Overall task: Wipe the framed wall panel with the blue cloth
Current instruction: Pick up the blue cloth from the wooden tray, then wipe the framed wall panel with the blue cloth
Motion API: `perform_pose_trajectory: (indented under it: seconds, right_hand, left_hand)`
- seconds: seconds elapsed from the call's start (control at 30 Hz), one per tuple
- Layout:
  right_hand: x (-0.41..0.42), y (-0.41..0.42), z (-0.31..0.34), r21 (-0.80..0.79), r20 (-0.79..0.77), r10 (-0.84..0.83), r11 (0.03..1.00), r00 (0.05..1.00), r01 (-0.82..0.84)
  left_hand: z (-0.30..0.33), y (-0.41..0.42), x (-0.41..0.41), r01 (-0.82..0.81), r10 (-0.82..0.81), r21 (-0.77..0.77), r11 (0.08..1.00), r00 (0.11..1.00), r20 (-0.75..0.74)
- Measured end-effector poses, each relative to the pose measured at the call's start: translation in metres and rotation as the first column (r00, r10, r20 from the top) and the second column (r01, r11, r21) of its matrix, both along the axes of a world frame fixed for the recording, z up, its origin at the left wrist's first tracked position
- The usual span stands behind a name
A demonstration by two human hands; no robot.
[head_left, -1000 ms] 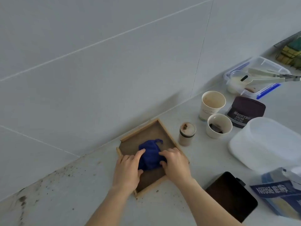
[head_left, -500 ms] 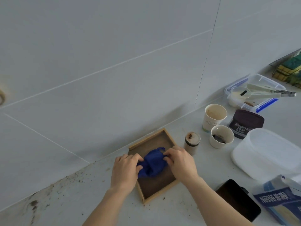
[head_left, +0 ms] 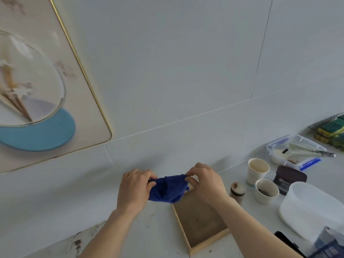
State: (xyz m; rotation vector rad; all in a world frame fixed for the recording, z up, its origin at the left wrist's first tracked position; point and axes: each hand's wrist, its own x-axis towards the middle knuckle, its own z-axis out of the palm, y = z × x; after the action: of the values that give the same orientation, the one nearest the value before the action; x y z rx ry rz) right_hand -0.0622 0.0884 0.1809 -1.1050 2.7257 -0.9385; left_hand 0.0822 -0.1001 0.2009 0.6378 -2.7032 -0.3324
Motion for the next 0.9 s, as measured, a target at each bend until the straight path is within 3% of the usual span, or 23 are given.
perform_pose_trajectory:
  seconds: [0.37,0.7,0.8,0.9]
  right_hand:
    - [0.102,-0.067,0.118,-0.044,-0.133,0.076,0.996,0.988,-0.083]
    - [0.161,-0.127,0.193,-0.431,0.102,0.131,0.899,0.986,-0.075]
    - [0.169,-0.135,0.215,-0.545,0.181,0.163,0.838,0.970,-0.039]
    - [0.182,-0.142,0.236,-0.666,0.292,0.243,0.746,0.925,0.014]
  left_hand:
    - [0.098,-0.065,0.118,-0.048,0.032,-0.079,0.996,0.980,-0.195]
    - [0.172,-0.113,0.181,-0.016,0.023,0.018,1.000,0.892,-0.452]
    - [0.192,-0.117,0.183,0.086,0.004,0.122,0.989,0.800,-0.600]
    - [0.211,-0.110,0.179,0.274,0.005,0.290,0.917,0.719,-0.695]
